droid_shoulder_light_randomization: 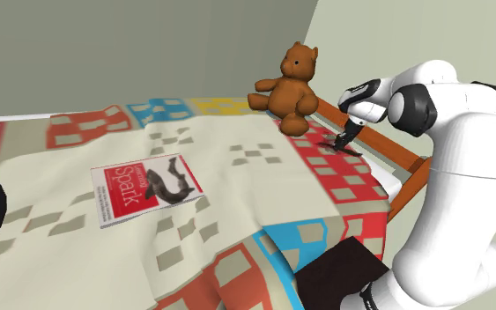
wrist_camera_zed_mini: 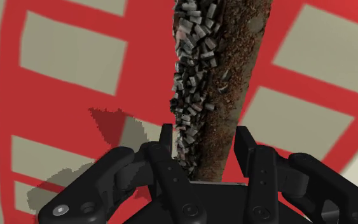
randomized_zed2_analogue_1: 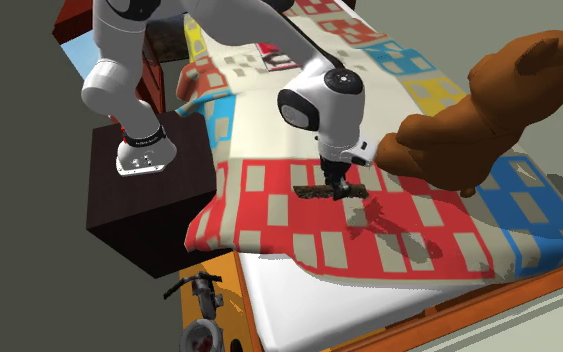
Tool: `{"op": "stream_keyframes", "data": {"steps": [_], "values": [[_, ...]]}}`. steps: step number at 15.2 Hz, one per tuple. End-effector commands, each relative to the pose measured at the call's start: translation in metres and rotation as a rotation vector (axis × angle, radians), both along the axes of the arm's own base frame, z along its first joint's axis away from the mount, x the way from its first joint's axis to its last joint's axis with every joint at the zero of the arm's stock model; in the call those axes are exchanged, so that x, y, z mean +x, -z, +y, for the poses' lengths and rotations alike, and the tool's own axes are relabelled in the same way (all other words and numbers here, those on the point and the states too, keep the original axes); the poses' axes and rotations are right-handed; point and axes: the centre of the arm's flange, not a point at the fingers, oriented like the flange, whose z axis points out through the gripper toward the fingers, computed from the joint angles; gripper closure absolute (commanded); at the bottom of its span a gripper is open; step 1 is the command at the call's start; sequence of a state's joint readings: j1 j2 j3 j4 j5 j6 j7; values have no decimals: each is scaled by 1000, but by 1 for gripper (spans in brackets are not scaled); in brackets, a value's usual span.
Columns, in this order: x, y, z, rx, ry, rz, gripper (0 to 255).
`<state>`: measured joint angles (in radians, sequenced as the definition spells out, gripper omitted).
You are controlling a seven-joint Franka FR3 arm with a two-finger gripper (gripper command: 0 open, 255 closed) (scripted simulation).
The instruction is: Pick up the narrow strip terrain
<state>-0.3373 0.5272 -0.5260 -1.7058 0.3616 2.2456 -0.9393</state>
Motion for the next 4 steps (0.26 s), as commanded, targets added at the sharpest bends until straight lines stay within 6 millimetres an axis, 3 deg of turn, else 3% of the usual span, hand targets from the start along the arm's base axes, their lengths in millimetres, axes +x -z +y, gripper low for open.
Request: {"op": "stream_keyframes", "data": {"steps": [1, 4], "values": [[0, -11, -1, 0, 0, 0, 255], [0, -17, 0, 0, 0, 0, 255]]}}
